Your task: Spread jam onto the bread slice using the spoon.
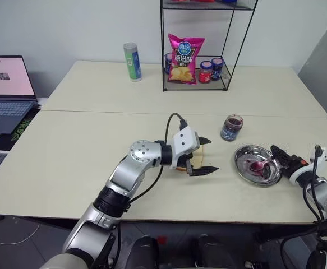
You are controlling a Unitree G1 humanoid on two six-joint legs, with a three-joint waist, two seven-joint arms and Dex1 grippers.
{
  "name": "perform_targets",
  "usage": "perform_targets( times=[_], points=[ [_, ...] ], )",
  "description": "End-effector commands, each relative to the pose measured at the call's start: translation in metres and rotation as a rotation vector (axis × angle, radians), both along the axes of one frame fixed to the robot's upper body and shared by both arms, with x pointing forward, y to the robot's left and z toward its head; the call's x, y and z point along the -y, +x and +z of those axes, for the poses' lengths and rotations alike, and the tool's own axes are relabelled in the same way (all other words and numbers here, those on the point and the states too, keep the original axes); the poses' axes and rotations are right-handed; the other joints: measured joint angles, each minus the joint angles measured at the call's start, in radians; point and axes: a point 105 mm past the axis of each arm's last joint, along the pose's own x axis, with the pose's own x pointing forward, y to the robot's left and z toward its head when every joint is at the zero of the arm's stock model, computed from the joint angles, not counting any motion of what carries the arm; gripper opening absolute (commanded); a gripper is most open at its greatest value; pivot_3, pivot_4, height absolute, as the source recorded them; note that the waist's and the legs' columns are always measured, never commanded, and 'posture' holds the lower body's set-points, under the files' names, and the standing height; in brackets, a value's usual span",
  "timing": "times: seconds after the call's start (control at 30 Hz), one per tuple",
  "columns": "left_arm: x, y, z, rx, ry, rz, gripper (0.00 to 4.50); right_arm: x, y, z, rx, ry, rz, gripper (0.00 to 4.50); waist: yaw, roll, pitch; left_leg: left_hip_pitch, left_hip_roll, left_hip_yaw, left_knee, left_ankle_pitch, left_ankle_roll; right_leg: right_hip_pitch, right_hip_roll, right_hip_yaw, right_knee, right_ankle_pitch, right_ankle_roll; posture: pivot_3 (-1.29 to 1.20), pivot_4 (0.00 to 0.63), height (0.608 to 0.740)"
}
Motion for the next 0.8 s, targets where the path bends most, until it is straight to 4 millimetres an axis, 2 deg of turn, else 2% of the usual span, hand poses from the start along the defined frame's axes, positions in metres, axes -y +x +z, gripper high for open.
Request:
perform_targets(
  times=[0.03, 0.07, 0.3, 0.43, 0.5, 0.6, 0.8],
  points=[
    [0.005, -0.001, 0.014, 0.051, -0.027, -0.031, 4.5, 0.009, -0.005, 0.006, 0.03, -0.01, -0.04, 0.27, 0.0, 0.0, 0.0, 0.0, 0.0, 0.0, 0.0, 0.0, 0.0, 0.0, 0.0, 0.0, 0.0, 0.0, 0.0, 0.0, 0.15, 0.74],
    [0.005, -0.001, 0.014, 0.051, -0.028, -0.034, 4.5, 0.009, -0.006, 0.006, 0.032, -0.012, -0.043, 0.02, 0.001, 0.0, 0.0, 0.0, 0.0, 0.0, 0.0, 0.0, 0.0, 0.0, -0.001, 0.0, 0.0, 0.0, 0.0, 0.0, 0.15, 0.74],
    [0.005, -0.001, 0.014, 0.056, -0.027, -0.044, 4.5, 0.011, -0.011, 0.003, 0.022, -0.074, -0.057, 0.01, 0.003, 0.0, 0.0, 0.0, 0.0, 0.0, 0.0, 0.0, 0.0, 0.0, -0.001, -0.001, 0.0, 0.0, 0.0, 0.0, 0.15, 0.74],
    [0.004, 0.0, 0.014, 0.06, -0.026, -0.041, 4.5, 0.01, -0.014, 0.014, 0.052, -0.114, -0.056, 0.01, 0.002, 0.0, 0.0, 0.0, 0.0, 0.0, 0.0, 0.0, 0.0, 0.0, -0.001, -0.001, 0.0, 0.0, 0.0, 0.0, 0.15, 0.74],
    [0.002, 0.001, 0.015, 0.063, -0.028, -0.035, 4.5, 0.007, -0.015, 0.029, 0.084, -0.167, -0.044, 0.01, 0.002, 0.0, 0.0, 0.0, 0.0, 0.0, 0.0, 0.0, 0.0, 0.0, -0.001, -0.001, 0.0, 0.0, 0.0, 0.0, 0.15, 0.74],
    [-0.003, 0.004, 0.017, 0.064, -0.03, -0.021, 4.5, -0.01, -0.015, 0.057, 0.149, -0.265, 0.013, 0.01, 0.002, 0.002, 0.001, 0.0, 0.0, 0.0, 0.0, 0.0, 0.0, 0.0, -0.001, -0.001, 0.0, 0.0, 0.0, 0.0, 0.15, 0.74],
    [-0.018, 0.016, 0.023, 0.082, -0.009, 0.014, 4.5, -0.04, 0.0, 0.113, 0.247, -0.542, 0.079, 0.01, -0.004, 0.003, 0.001, 0.0, 0.0, 0.0, 0.0, 0.0, 0.0, -0.002, 0.0, 0.0, 0.001, 0.0, 0.0, 0.0, 0.15, 0.74]
  ],
)
